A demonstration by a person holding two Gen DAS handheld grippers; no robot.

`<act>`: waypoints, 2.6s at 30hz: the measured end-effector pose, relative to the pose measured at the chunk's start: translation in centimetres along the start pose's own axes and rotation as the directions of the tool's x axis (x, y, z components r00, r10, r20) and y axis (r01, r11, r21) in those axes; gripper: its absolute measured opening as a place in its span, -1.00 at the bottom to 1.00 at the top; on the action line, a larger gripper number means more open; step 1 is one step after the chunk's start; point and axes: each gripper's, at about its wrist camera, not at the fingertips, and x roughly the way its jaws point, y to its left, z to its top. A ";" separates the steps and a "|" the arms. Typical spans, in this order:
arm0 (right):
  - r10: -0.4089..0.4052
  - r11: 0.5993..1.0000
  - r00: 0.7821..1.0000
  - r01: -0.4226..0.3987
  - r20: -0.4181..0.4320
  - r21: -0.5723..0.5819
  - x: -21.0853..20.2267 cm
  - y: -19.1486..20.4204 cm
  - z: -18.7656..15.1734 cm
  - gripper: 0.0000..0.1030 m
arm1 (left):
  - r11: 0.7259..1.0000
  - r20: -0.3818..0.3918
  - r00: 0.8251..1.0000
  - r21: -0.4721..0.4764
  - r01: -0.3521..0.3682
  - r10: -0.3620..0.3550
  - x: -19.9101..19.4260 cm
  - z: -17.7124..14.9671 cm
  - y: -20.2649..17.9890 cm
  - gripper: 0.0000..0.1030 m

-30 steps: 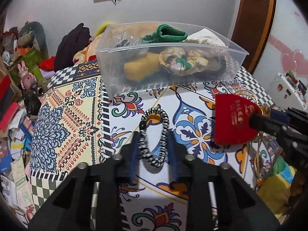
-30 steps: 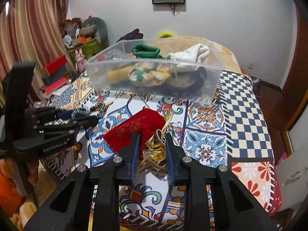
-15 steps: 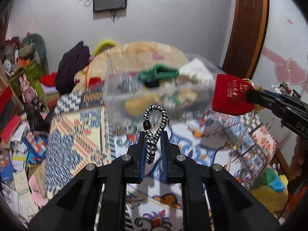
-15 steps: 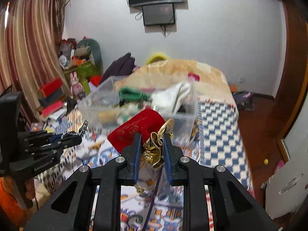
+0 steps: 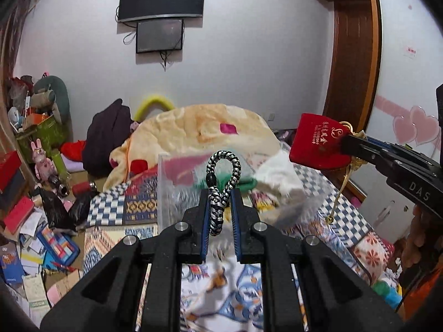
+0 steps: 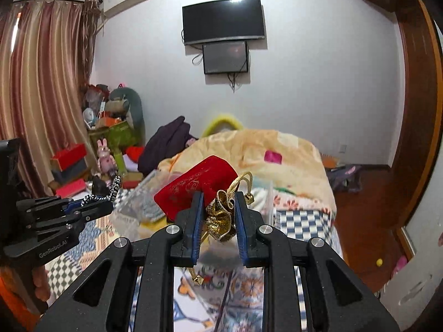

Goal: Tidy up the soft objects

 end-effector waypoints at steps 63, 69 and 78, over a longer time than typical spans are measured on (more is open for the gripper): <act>0.027 0.999 0.974 -0.019 0.225 -0.039 -8.9 1.3 4.5 0.44 | 0.999 0.292 0.956 0.023 0.030 -0.035 -10.4 5.4 -2.0 0.42; 0.029 0.999 0.964 -0.021 0.266 -0.033 -9.5 1.6 4.5 0.64 | 0.999 0.337 0.941 0.026 0.030 -0.037 -12.0 5.2 -2.2 0.86; 0.023 0.999 0.961 -0.013 0.275 -0.038 -9.7 1.8 3.3 0.96 | 1.000 0.347 0.937 0.014 0.028 -0.031 -12.1 4.5 -2.0 0.99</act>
